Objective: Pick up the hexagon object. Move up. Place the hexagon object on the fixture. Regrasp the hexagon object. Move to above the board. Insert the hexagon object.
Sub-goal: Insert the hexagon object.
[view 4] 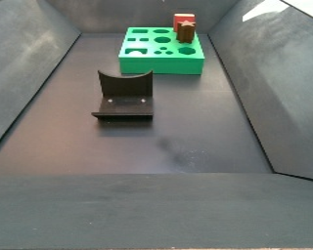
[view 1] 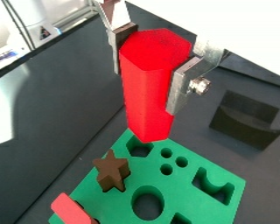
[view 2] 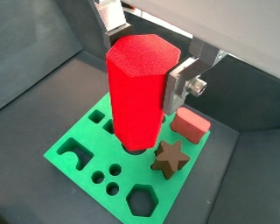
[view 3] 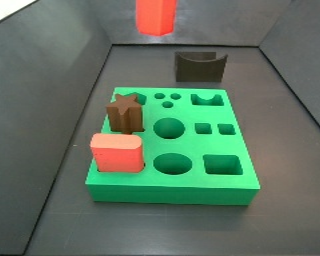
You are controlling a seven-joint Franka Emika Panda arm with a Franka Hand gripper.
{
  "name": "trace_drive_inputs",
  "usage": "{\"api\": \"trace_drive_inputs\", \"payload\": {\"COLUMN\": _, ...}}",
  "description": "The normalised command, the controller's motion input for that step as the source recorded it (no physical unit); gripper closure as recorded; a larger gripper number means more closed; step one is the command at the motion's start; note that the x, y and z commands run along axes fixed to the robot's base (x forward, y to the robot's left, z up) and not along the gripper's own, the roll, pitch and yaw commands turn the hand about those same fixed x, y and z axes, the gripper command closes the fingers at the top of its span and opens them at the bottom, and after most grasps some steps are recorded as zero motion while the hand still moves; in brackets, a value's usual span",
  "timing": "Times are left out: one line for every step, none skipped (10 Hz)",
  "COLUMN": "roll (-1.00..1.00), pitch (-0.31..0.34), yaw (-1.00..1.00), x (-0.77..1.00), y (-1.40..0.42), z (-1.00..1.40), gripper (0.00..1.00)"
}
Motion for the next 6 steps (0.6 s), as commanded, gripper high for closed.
{"api": "trace_drive_inputs", "payload": {"roll": -0.32, "pitch": -0.087, "yaw": -0.58, "x": 0.0, "y": 0.13, "z": -0.39, "gripper": 1.0}}
{"api": "trace_drive_inputs", "payload": {"roll": -0.24, "pitch": -0.057, "yaw": -0.44, "x": 0.0, "y": 0.13, "z": -0.23, "gripper": 1.0}}
{"api": "trace_drive_inputs", "payload": {"roll": 0.0, "pitch": 0.0, "yaw": 0.0, "x": 0.0, "y": 0.0, "z": -0.04, "gripper": 1.0}}
{"api": "trace_drive_inputs", "payload": {"roll": 0.0, "pitch": 0.0, "yaw": -0.11, "x": -0.14, "y": 0.06, "z": -0.37, "gripper": 1.0}}
{"api": "trace_drive_inputs", "payload": {"roll": 0.0, "pitch": 0.0, "yaw": -0.11, "x": -0.15, "y": 0.11, "z": -0.45, "gripper": 1.0}}
{"api": "trace_drive_inputs", "payload": {"roll": 0.0, "pitch": 0.0, "yaw": -0.11, "x": -0.12, "y": 0.1, "z": -0.41, "gripper": 1.0}}
